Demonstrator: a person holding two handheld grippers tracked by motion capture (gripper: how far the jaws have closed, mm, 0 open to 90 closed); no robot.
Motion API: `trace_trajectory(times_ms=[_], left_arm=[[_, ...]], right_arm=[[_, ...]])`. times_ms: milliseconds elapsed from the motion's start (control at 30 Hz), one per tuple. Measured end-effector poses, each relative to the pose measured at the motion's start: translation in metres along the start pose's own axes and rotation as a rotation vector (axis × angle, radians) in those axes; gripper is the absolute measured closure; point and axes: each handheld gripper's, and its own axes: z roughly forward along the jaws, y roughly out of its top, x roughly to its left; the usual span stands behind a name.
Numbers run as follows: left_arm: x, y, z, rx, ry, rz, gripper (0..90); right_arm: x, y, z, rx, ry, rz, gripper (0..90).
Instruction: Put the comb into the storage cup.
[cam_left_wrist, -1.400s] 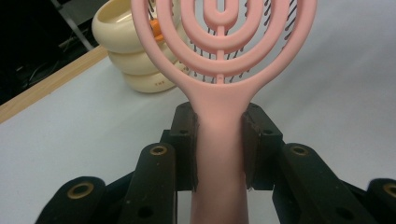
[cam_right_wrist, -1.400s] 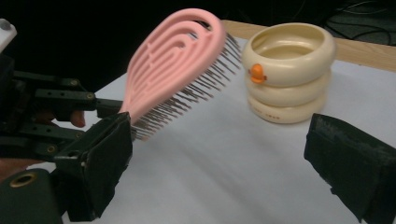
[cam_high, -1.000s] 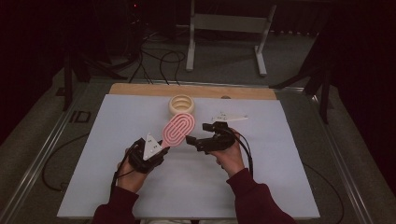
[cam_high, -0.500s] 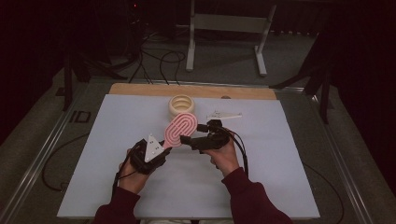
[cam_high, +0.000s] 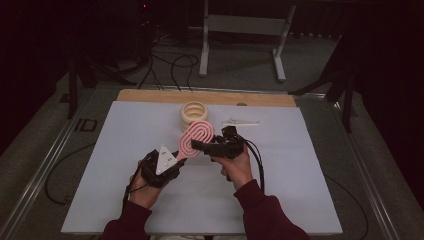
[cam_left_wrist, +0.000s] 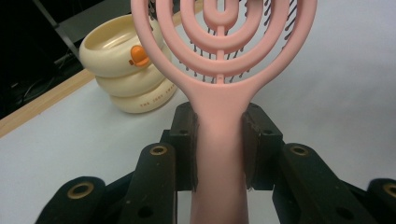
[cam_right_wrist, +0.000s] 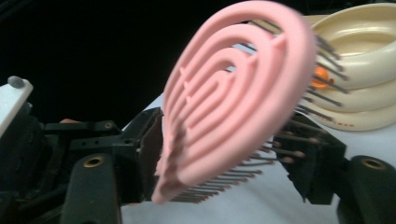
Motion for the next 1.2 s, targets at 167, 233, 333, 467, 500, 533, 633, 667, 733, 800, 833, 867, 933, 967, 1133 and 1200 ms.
trace_trajectory(times_ms=[167, 233, 333, 467, 500, 533, 633, 667, 733, 800, 833, 867, 933, 967, 1133, 1200], left_arm=[[-0.002, 0.001, 0.000, -0.006, -0.009, -0.014, 69.8], [-0.002, 0.002, 0.000, -0.008, -0.008, -0.027, 69.8], [-0.003, 0.002, 0.001, -0.018, -0.014, -0.059, 69.8], [-0.005, 0.003, 0.001, -0.028, -0.014, -0.082, 69.8], [-0.006, 0.003, 0.002, -0.030, -0.015, -0.084, 69.8], [-0.007, 0.003, 0.002, -0.030, -0.013, -0.081, 69.8], [-0.009, 0.004, 0.002, -0.036, -0.010, -0.091, 69.8], [-0.010, 0.004, 0.002, -0.037, -0.009, -0.095, 69.8], [-0.011, 0.004, 0.003, -0.036, -0.007, -0.103, 69.8], [-0.011, 0.004, 0.004, -0.033, -0.010, -0.109, 69.8], [-0.012, 0.004, 0.004, -0.032, -0.007, -0.110, 69.8], [-0.012, 0.004, 0.004, -0.032, -0.007, -0.112, 69.8], [-0.013, 0.005, 0.005, -0.033, -0.013, -0.111, 69.8], [-0.014, 0.005, 0.005, -0.034, -0.008, -0.108, 69.8], [-0.015, 0.005, 0.006, -0.033, -0.011, -0.112, 69.8], [-0.015, 0.005, 0.006, -0.035, -0.012, -0.112, 69.9]], right_arm=[[0.002, -0.001, 0.003, -0.005, 0.019, 0.003, 43.5], [0.003, -0.002, 0.004, -0.004, 0.023, 0.002, 44.2], [0.004, -0.002, 0.004, -0.018, 0.023, 0.009, 45.6], [0.005, -0.002, 0.005, -0.027, 0.008, 0.009, 47.8], [0.006, -0.002, 0.005, -0.026, 0.009, 0.003, 48.2], [0.006, -0.003, 0.006, -0.030, 0.001, 0.000, 48.9], [0.007, -0.002, 0.005, -0.047, -0.011, 0.017, 52.9], [0.007, -0.002, 0.005, -0.053, -0.011, 0.020, 53.7], [0.007, -0.002, 0.005, -0.058, -0.004, 0.027, 54.8], [0.007, -0.002, 0.006, -0.062, 0.001, 0.046, 55.3], [0.005, -0.002, 0.006, -0.066, 0.014, 0.063, 55.4], [0.004, -0.002, 0.006, -0.066, 0.019, 0.069, 55.3], [0.005, -0.002, 0.007, -0.054, 0.019, 0.068, 54.9], [0.005, -0.002, 0.008, -0.046, 0.023, 0.062, 56.4], [0.008, -0.003, 0.009, -0.042, 0.038, 0.053, 60.9], [0.009, -0.003, 0.009, -0.039, 0.039, 0.037, 61.5]])
